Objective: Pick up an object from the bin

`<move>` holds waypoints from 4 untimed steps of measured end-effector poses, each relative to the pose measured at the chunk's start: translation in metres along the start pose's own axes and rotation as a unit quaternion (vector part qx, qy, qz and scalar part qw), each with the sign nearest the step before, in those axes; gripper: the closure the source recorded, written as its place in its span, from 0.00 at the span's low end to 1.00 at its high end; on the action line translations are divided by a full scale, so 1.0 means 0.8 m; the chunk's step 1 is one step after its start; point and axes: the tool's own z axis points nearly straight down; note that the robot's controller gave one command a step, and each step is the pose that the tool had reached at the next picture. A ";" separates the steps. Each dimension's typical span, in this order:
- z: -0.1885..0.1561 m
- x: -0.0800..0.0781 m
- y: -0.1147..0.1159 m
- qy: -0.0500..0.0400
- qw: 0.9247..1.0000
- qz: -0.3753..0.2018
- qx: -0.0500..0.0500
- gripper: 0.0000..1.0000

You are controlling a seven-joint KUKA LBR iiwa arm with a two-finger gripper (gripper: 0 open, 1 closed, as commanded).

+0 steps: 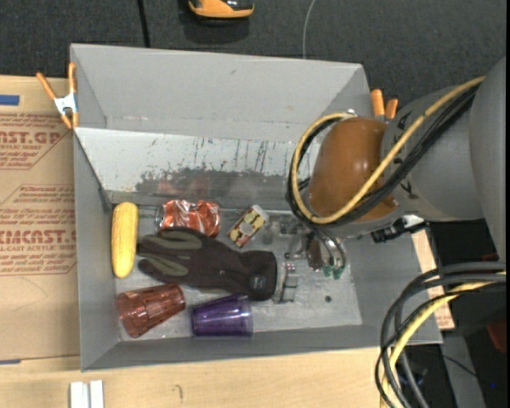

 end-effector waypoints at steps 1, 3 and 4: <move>0.048 0.021 0.005 0.002 0.992 -0.127 0.000 0.00; 0.063 0.023 0.037 0.002 1.000 -0.015 0.000 1.00; -0.123 0.006 0.032 0.002 1.000 -0.026 0.000 1.00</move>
Offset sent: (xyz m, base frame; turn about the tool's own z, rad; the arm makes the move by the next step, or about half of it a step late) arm -0.0170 0.0303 -0.0504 -0.0301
